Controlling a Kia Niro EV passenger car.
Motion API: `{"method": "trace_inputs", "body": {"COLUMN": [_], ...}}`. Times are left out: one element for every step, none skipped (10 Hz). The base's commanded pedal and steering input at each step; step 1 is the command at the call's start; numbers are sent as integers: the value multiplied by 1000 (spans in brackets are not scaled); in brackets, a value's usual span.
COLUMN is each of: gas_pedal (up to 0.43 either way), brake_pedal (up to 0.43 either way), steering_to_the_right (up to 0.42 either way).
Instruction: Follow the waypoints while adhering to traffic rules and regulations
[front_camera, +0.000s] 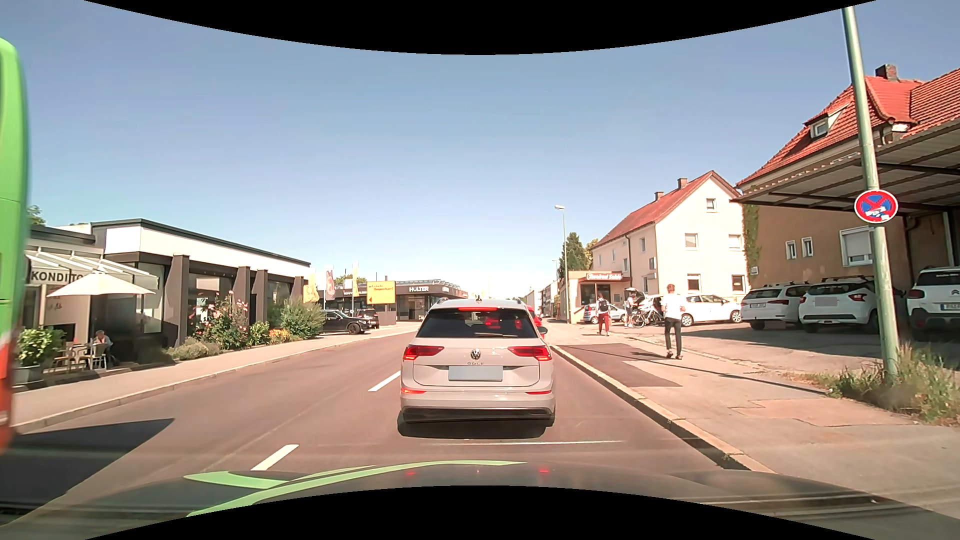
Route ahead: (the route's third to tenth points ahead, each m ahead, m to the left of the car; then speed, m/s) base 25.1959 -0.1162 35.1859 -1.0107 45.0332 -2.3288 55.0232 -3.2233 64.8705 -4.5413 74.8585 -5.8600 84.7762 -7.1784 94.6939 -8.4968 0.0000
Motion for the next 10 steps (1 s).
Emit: {"method": "trace_inputs", "body": {"gas_pedal": [0,0,0,0,0,0,0,0,0,0], "brake_pedal": [268,268,268,268,268,268,268,268,268,268], "steering_to_the_right": [11,11,11,11,11,11,11,11,11,11]}}
